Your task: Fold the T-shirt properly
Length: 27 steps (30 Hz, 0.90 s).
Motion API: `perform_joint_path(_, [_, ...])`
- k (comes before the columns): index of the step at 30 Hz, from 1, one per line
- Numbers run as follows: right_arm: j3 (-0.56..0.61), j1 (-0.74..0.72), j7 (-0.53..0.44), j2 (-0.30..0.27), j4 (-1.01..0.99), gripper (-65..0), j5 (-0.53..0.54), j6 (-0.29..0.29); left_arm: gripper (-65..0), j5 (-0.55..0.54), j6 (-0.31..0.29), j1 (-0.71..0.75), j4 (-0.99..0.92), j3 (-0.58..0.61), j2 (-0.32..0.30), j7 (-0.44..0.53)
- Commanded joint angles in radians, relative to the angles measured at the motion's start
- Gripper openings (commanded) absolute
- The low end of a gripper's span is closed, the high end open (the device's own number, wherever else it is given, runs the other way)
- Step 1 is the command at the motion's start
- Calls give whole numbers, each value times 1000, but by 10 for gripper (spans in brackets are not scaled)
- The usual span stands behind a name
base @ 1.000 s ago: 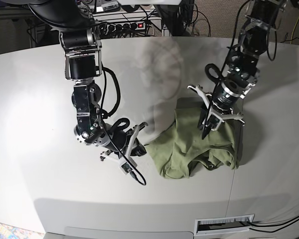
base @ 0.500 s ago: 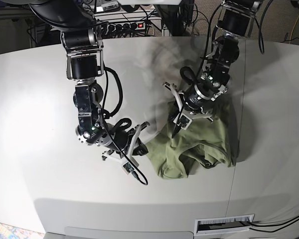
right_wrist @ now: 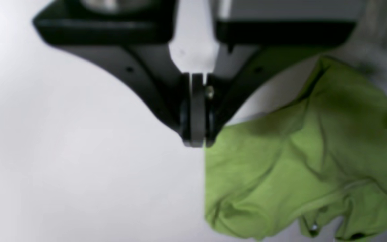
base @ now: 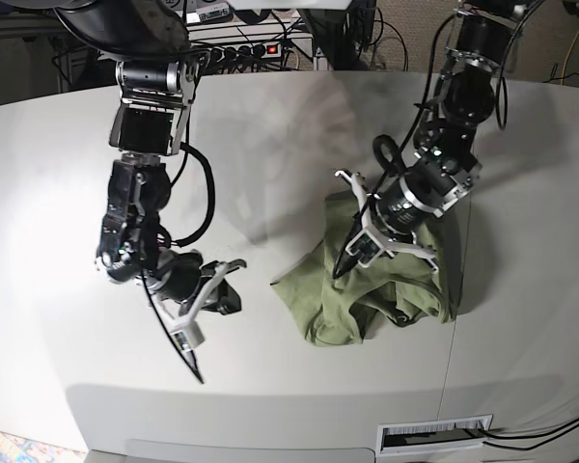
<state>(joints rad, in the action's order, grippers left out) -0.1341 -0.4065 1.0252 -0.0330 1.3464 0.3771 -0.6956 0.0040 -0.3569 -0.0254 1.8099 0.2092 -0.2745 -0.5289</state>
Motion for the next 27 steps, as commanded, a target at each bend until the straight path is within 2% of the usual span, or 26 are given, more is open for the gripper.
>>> perform_joint_path(1, [-9, -30, 3, -8, 28, -650, 49, -3, -614, -8, 21, -1, 31, -3, -16, 11])
perform_joint_path(4, [-11, -10, 36, -45, 35, -650, 110, -3, -614, -6, 66, 48, 55, -3, -60, 3])
perform_joint_path(8, [-11, 44, 69, -72, 57, -650, 131, -3, -614, -4, 98, 122, 95, -3, -121, 0])
perform_joint_path(11, [-11, 107, 86, -84, 142, -650, 132, -3, -614, -7, 170, 179, 154, -20, -160, -7])
perform_joint_path(15, [-12, 213, 103, -84, 277, -650, 130, -3, -614, -100, 229, 278, 239, -120, -175, -41])
perform_joint_path(23, [-12, 422, 97, -90, 439, -650, 131, -3, -615, -383, 225, 536, 357, -412, -175, -40])
perform_joint_path(27, [-18, 522, 89, -134, 532, -650, 128, -3, -615, -467, 171, 653, 370, -525, -174, -40])
